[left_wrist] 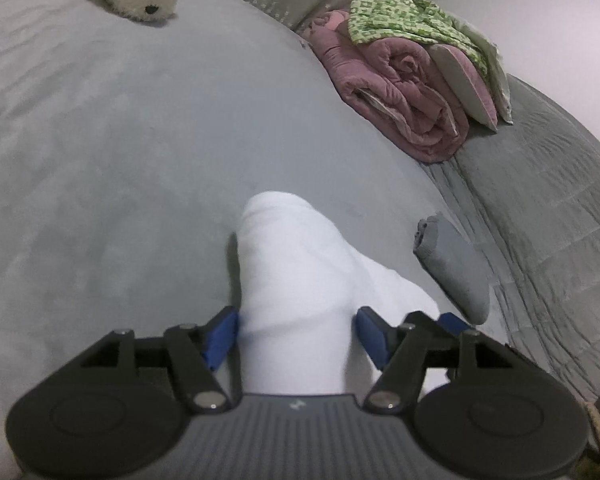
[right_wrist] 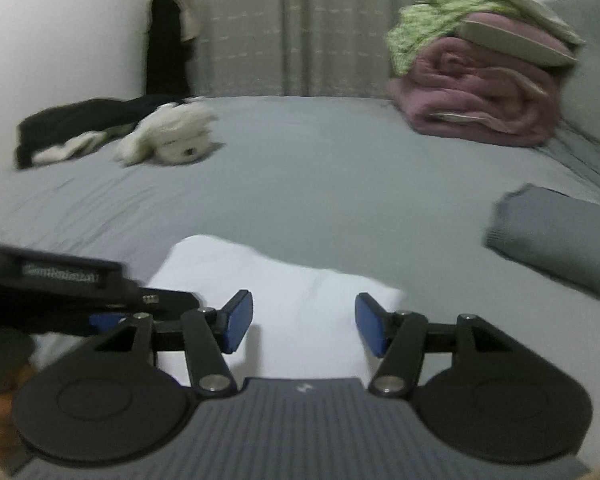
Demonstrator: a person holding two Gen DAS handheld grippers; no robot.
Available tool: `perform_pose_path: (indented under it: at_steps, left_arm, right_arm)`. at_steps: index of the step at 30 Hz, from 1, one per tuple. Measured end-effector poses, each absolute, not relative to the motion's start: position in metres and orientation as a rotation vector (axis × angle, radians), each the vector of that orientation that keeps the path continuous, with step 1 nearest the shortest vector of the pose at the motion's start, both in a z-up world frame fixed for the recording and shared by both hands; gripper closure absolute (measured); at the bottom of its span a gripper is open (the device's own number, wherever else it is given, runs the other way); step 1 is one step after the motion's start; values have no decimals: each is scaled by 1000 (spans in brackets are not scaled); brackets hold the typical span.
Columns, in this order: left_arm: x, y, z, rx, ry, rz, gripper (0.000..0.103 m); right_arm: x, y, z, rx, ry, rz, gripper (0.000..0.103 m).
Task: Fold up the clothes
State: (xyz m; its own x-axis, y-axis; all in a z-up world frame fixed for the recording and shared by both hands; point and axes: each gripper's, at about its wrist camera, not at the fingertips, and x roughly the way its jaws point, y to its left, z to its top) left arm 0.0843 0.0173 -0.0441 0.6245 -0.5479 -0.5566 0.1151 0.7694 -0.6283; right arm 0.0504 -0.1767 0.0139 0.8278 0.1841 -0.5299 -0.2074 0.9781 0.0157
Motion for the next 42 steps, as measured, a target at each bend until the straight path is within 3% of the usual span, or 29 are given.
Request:
perform_pose_path:
  at_steps: [19,33,38,42]
  left_arm:
    - [81,19,-43,-533,806,-412,37]
    - [81,19,-43,-541,819,-417,35]
    - [82,18,-43,-549,826,-437,29]
    - [81,16,-43,-551,830,-460,14]
  right_arm:
    - [60,-200,3,-60,586,176,42]
    - [63,-226,5,194,674,193,32]
    - [63,-236,3,318,723,218,25]
    - [64,-245,1,423,763,242,18]
